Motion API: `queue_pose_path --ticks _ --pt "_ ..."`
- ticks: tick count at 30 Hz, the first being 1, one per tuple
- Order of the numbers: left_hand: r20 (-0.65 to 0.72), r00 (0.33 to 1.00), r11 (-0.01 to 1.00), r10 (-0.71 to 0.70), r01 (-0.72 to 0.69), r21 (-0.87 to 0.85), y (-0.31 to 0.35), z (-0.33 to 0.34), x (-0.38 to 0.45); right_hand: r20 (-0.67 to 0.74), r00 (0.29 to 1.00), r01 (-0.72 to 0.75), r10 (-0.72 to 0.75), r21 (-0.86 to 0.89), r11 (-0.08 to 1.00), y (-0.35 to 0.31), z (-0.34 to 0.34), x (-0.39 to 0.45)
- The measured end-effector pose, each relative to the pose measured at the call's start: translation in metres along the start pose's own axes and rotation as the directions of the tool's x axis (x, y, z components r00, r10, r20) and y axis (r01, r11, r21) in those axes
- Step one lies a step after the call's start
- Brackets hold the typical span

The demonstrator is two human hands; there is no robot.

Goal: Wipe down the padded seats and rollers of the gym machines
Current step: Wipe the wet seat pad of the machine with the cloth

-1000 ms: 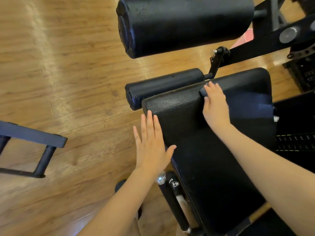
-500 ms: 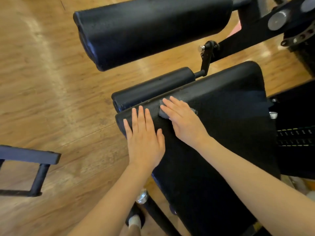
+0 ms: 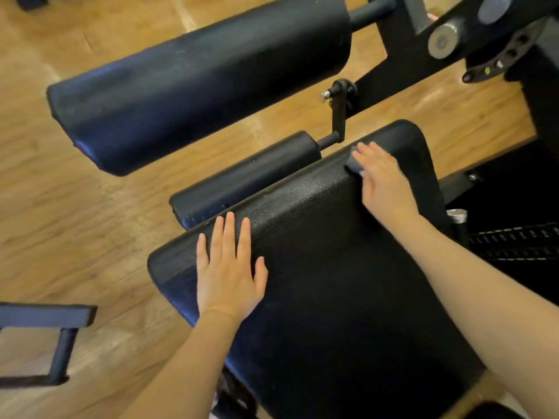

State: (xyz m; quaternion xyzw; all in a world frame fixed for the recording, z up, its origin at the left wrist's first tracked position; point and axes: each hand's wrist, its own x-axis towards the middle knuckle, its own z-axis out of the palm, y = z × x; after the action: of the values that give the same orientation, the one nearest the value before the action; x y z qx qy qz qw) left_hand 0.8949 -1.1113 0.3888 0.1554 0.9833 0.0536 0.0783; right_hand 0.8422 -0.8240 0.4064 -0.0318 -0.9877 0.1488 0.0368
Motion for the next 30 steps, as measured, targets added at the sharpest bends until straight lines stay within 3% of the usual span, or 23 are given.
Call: queue_pose_path --ticks 6,10,15,20,22,26,28,30 --pt "0.011 1.0 1.0 -0.009 0.009 0.01 0.0 0.001 0.001 0.046 0.994 -0.102 0.101 0.012 0.995 0.056 -0.021 0.044" --pt "0.013 1.0 1.0 -0.011 0.011 0.01 0.0 0.002 0.002 -0.027 0.967 -0.254 0.255 0.038 0.966 0.049 -0.02 0.061" --pt "0.007 0.999 0.999 -0.033 0.033 0.007 0.002 -0.002 0.002 0.129 0.985 0.101 -0.116 0.122 0.987 -0.012 -0.012 0.044" --pt "-0.007 0.999 0.999 -0.038 0.038 0.029 0.003 -0.001 0.002 0.232 0.938 0.234 -0.258 0.126 0.964 -0.012 -0.005 0.044" --pt "-0.011 0.999 0.998 -0.04 0.04 0.043 0.003 -0.001 0.002 0.192 0.961 0.179 -0.198 0.109 0.978 0.021 -0.01 0.057" --pt "-0.008 0.999 0.998 -0.037 0.037 0.047 0.004 -0.001 0.003 0.133 0.987 -0.098 0.085 0.087 0.991 0.075 -0.025 0.088" --pt "0.001 0.999 0.998 -0.045 0.045 0.054 0.003 0.0 0.003 0.127 0.972 -0.203 0.2 0.013 0.979 0.073 -0.021 0.094" --pt "0.007 0.999 0.997 -0.049 0.049 0.056 0.003 0.001 0.002 0.07 0.973 -0.214 0.219 -0.081 0.974 0.044 -0.017 0.088"
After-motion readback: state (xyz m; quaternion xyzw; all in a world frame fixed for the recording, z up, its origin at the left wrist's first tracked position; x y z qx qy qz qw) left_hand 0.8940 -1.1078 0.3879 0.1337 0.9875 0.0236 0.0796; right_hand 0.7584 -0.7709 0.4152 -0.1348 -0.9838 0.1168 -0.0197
